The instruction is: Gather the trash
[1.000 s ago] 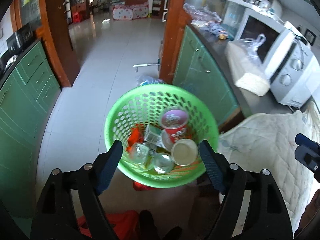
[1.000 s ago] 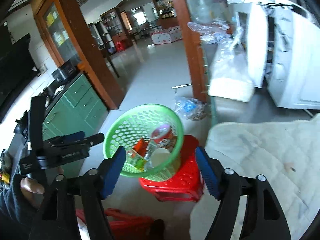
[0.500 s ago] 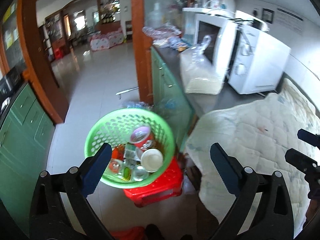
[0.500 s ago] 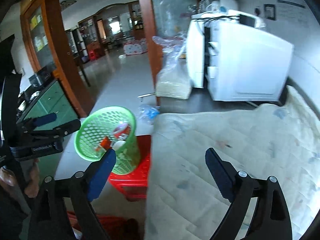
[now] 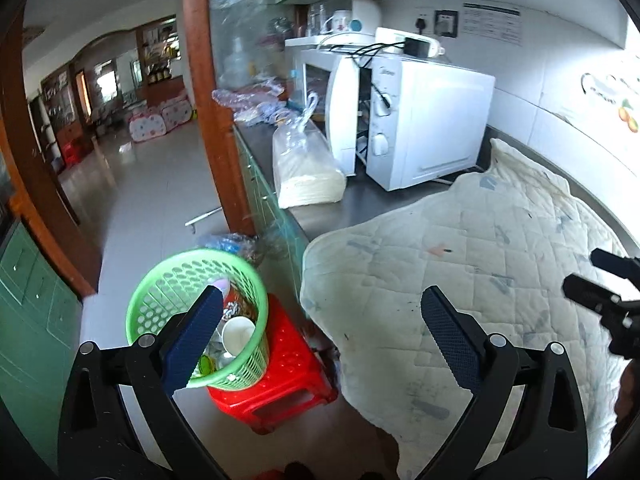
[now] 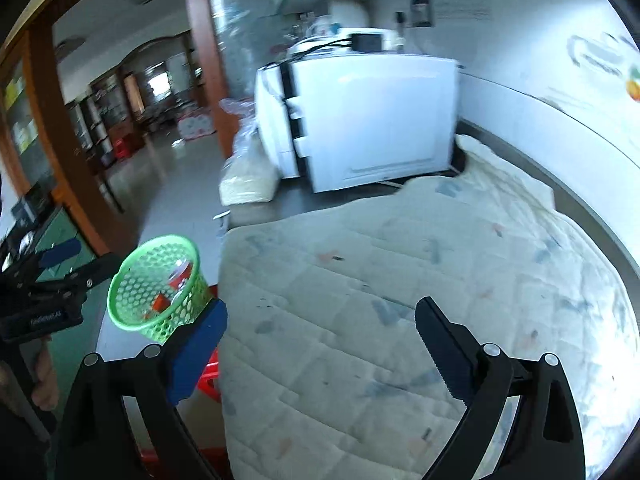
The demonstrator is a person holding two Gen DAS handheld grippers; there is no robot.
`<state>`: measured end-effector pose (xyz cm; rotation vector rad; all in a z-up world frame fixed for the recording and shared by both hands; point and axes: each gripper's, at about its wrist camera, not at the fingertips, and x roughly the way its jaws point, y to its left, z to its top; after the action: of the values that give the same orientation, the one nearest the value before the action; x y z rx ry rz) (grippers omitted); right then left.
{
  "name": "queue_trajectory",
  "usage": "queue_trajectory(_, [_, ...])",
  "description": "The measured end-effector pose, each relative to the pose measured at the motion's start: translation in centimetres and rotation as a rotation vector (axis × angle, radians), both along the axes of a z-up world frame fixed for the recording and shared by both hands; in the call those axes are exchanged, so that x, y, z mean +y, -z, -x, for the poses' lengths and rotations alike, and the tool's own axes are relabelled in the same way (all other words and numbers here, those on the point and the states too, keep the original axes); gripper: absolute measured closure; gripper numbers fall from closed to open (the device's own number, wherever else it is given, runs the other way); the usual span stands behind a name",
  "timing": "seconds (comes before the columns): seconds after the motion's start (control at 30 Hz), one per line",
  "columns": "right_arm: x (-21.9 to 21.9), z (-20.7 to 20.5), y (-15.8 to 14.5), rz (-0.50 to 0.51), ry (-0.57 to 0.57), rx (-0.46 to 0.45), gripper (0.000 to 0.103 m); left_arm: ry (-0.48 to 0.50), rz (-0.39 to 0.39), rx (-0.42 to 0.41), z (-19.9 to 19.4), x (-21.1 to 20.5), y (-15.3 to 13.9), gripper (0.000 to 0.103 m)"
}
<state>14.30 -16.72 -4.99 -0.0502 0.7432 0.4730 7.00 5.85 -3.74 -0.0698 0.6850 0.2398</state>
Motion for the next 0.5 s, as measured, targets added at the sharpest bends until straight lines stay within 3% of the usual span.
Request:
queue_trajectory(0.2, [-2.6, 0.9, -1.7, -0.007, 0.084, -0.034, 0.011, 0.041, -0.013, -0.022, 0.4, -1.9, -1.3, 0.005])
queue_trajectory(0.5, [-4.3, 2.5, -3.7, -0.011, 0.122, -0.109, 0.009, 0.072, -0.012, -0.069, 1.2, -3.5, -3.1, 0.005])
